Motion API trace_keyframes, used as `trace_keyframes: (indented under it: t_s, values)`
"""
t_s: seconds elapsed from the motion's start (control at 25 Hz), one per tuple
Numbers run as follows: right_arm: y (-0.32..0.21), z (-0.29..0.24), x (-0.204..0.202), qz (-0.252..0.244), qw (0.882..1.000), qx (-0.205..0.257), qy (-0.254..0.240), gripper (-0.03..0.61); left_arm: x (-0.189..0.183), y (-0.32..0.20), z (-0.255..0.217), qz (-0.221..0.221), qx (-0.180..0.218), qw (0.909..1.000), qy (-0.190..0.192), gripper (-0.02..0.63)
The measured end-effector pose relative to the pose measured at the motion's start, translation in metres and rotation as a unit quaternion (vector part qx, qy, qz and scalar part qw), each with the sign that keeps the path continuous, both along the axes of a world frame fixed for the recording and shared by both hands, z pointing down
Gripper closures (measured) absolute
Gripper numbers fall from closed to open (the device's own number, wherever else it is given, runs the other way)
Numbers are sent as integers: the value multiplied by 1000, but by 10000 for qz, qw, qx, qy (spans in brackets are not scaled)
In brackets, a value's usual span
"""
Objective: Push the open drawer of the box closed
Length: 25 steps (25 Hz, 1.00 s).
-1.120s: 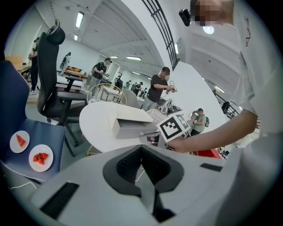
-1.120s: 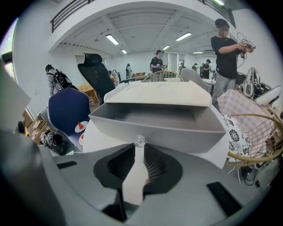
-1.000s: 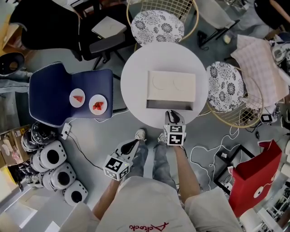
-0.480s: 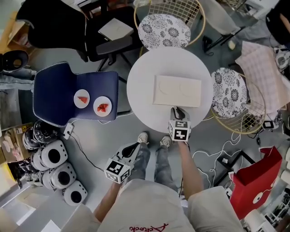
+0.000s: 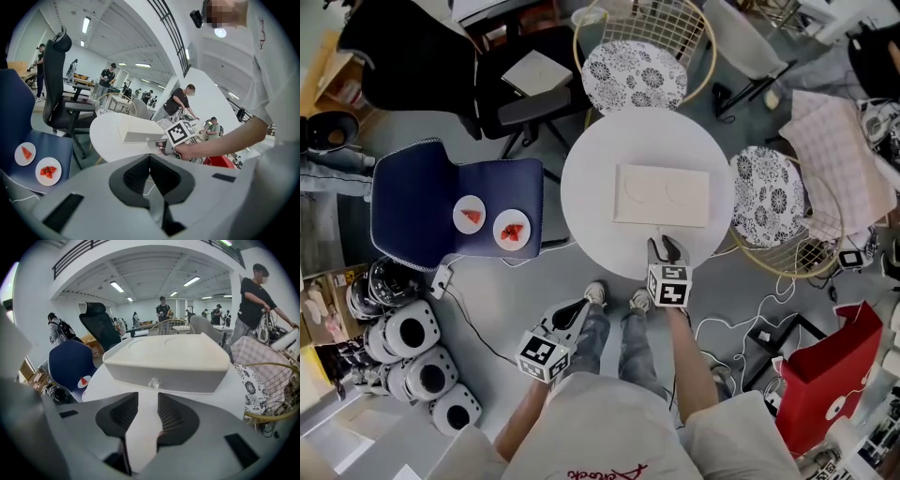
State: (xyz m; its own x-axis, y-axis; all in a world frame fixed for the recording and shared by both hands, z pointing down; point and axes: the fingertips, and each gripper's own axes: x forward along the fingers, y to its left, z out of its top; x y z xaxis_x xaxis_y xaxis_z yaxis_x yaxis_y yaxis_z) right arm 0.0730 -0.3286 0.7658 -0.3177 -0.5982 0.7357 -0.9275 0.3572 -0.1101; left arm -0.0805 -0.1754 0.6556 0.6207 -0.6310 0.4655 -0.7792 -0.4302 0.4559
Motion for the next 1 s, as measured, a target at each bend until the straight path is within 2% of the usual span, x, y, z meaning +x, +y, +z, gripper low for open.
trace_keyframes:
  t_s: [0.24, 0.44, 0.52, 0.84, 1.0]
  values:
    - [23, -29, -4, -41, 9997, 243, -73, 451, 3, -5, -14, 114, 195, 9997, 6, 601]
    - [33, -67, -5, 113, 9972, 734, 9, 545, 7, -7, -29, 297, 395, 9988, 30, 601]
    - [41, -89, -9, 100, 9951, 982, -15, 561, 7, -7, -38, 378, 494, 9981, 54, 601]
    - [86, -162, -13, 300, 9863, 1599, -272, 561, 14, -14, -75, 803, 1027, 9913, 168, 601]
    - [84, -188, -9, 525, 9792, 1909, -441, 563, 17, -32, -94, 856, 1362, 9867, 241, 601]
